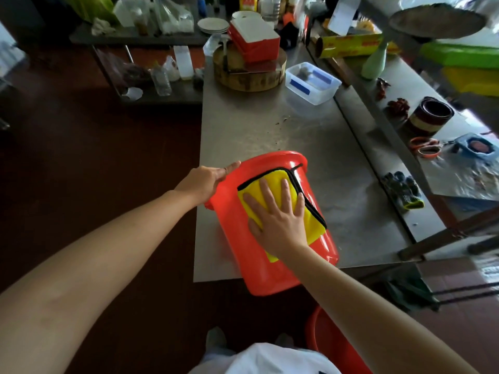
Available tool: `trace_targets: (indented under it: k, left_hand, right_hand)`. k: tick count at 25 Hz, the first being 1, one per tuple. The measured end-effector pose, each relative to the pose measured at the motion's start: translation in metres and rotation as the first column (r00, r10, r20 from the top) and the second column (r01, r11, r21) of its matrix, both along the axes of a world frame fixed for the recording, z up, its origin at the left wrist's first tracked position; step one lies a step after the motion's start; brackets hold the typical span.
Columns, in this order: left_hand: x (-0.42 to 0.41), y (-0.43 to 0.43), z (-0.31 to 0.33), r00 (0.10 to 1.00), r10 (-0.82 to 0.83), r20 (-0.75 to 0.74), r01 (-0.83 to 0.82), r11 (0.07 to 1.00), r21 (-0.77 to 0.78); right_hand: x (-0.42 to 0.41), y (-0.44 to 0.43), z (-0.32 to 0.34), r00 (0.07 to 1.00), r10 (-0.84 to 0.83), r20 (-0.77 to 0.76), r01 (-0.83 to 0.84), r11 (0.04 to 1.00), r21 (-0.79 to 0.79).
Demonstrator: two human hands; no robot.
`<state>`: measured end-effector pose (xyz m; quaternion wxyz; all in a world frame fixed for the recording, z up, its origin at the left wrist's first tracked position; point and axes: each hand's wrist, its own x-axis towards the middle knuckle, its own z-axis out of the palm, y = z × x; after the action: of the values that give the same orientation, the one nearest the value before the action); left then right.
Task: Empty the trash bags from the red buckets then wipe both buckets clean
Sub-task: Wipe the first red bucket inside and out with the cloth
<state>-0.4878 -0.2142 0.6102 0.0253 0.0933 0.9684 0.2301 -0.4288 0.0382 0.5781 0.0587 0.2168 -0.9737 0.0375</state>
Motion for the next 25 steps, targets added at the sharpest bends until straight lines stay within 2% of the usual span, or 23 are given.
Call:
trace_targets:
  k: [6, 11, 14, 16, 21, 25]
  left_hand:
    - [-0.004, 0.008, 0.013, 0.997, -0.067, -0.026, 0.065, 0.995, -0.075]
    - [-0.027, 0.036, 0.027, 0.986, -0.154, -0.058, 0.148, 0.984, -0.098]
    - [-0.048, 0.070, 0.028, 0.990, -0.140, -0.004, 0.139, 0.989, -0.052]
    - [-0.057, 0.078, 0.027, 0.995, -0.097, 0.035, 0.097, 0.995, -0.010]
    - [-0.065, 0.066, 0.030, 0.985, -0.095, 0.142, 0.100, 0.995, -0.027]
    - [-0.060, 0.060, 0.037, 0.984, -0.092, 0.151, 0.100, 0.994, -0.043]
  right_hand:
    - [0.064, 0.058, -0.027, 0.998, 0.000, -0.058, 0.000, 1.000, -0.003]
    - [0.070, 0.060, -0.020, 1.000, -0.024, -0.018, 0.023, 1.000, -0.017]
    - [0.073, 0.057, -0.023, 1.000, -0.023, -0.011, 0.023, 1.000, -0.021]
    - [0.066, 0.056, -0.020, 0.999, -0.043, 0.000, 0.043, 0.998, -0.043]
    - [0.020, 0.035, -0.006, 0.993, -0.084, 0.080, 0.091, 0.992, -0.089]
    - [-0.037, 0.003, 0.013, 0.979, -0.127, 0.162, 0.149, 0.980, -0.133]
